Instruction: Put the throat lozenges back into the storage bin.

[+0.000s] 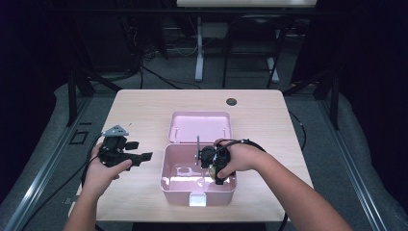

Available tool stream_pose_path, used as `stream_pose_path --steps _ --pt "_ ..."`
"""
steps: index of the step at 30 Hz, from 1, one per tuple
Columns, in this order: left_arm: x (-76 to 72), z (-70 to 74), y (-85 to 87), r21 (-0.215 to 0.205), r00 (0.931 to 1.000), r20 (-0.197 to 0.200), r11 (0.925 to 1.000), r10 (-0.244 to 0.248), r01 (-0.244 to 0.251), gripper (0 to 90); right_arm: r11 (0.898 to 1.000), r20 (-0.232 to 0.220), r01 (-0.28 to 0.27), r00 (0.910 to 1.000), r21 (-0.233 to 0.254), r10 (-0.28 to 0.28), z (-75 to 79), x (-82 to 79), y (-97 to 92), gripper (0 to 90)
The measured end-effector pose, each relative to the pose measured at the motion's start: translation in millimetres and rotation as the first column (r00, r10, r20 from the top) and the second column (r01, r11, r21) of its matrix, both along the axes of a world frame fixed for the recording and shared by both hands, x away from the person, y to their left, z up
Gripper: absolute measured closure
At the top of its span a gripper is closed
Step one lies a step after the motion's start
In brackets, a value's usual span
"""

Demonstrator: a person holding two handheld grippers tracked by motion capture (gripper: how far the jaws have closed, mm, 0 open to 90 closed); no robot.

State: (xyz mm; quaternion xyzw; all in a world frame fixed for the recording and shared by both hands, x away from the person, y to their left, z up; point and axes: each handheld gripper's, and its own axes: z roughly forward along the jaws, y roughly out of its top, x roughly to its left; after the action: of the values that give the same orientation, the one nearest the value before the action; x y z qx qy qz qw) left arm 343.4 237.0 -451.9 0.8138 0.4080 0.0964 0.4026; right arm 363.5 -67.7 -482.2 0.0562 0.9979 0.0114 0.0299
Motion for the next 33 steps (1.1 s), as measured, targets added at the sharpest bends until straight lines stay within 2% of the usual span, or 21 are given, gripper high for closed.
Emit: stream_pose_path --steps 6,9,17,24,33 --pt "0.8 -0.2 0.6 -0.003 1.0000 0.002 1.0000 0.003 -0.003 25.0 1.000 -0.006 0.010 0.9999 0.004 -0.010 -1.8 1.3 1.0 19.8" --pt "0.9 -0.7 0.2 -0.001 1.0000 -0.001 1.0000 0.005 -0.005 25.0 1.000 0.005 0.005 1.0000 0.000 -0.005 -2.8 2.2 0.6 19.8" --pt "1.1 -1.1 0.0 -0.002 1.0000 -0.002 1.0000 0.004 -0.004 25.0 1.000 -0.002 -0.012 0.9999 -0.014 0.012 -7.8 1.0 1.4 19.8" --pt "1.5 -1.8 -0.5 0.000 1.0000 -0.003 1.0000 0.002 -0.002 25.0 1.000 -0.013 -0.005 0.9999 -0.014 0.005 -12.5 0.8 0.7 19.8" --pt "1.7 -1.9 0.3 0.001 1.0000 -0.006 1.0000 0.002 -0.002 25.0 0.999 -0.016 -0.035 0.9993 -0.023 0.035 -18.6 -0.5 0.3 19.7"
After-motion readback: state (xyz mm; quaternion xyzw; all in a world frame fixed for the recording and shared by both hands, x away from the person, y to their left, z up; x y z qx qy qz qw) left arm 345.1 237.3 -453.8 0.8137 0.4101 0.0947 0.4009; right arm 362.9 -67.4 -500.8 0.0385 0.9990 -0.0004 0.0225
